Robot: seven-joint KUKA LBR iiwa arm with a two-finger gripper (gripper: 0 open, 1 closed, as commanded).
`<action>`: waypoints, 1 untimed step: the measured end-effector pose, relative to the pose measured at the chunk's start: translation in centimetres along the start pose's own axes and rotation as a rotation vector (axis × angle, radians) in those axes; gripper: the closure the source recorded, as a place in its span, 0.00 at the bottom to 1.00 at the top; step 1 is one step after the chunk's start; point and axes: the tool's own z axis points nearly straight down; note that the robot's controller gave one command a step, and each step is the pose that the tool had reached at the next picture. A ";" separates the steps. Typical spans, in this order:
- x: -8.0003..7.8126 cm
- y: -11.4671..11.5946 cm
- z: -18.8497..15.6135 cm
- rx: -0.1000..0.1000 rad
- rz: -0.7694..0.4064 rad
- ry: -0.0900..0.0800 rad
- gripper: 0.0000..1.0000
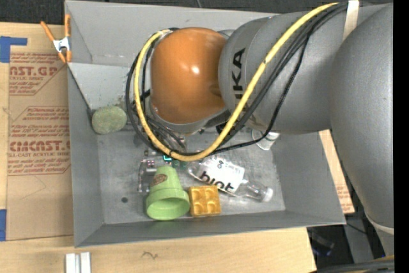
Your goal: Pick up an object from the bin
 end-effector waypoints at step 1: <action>-0.2 -0.1 -0.4 -0.001 0.002 -0.007 0.00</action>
Offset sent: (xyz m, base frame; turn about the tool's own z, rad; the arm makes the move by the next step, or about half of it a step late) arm -0.0143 -0.0613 -0.1330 -0.6130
